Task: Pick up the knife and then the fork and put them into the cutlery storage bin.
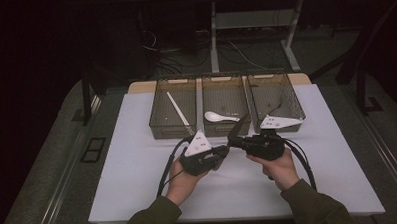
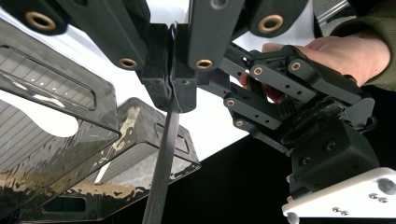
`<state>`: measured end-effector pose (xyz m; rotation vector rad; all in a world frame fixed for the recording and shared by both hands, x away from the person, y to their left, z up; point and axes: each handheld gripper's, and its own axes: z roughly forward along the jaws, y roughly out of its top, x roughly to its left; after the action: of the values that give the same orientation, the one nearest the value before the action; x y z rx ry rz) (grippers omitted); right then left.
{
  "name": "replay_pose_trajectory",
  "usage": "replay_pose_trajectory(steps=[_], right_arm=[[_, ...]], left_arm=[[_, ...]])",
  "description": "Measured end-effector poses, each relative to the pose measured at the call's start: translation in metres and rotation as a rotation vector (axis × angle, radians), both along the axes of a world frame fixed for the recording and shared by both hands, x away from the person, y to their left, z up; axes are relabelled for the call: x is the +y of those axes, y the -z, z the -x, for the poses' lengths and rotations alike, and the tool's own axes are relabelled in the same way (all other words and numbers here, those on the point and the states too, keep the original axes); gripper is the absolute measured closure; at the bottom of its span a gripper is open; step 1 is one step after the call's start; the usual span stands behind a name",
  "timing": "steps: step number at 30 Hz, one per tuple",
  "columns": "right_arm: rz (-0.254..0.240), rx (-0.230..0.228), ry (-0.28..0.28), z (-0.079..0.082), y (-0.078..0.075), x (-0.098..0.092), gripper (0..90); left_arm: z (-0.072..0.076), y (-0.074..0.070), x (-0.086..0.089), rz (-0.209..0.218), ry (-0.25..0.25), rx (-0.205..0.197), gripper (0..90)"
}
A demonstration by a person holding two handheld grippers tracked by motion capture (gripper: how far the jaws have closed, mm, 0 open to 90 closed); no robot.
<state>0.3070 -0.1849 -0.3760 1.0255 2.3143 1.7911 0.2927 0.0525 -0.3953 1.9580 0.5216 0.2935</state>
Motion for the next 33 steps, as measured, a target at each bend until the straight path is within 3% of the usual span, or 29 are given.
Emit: replay_pose_trajectory(steps=[10,15,22,26,33], right_arm=[[0.023,-0.027,-0.005,0.0,0.001,0.0,88.6],[0.04,-0.021,0.026,-0.003,-0.001,-0.01,88.6],[0.082,-0.028,0.083,-0.009,-0.006,-0.036,88.6],[0.081,-0.035,0.121,-0.01,-0.013,-0.054,88.6],[0.09,-0.084,0.232,-0.013,-0.041,-0.105,88.6]], left_arm=[[-0.002,0.003,0.002,0.013,0.007,0.023,78.0],[-0.002,0.006,0.015,0.0,0.015,0.036,68.0],[0.002,0.006,0.041,0.008,0.028,0.047,56.5],[0.003,0.007,0.055,0.014,0.031,0.068,51.2],[0.011,0.016,0.079,-0.001,0.022,0.098,39.0]])
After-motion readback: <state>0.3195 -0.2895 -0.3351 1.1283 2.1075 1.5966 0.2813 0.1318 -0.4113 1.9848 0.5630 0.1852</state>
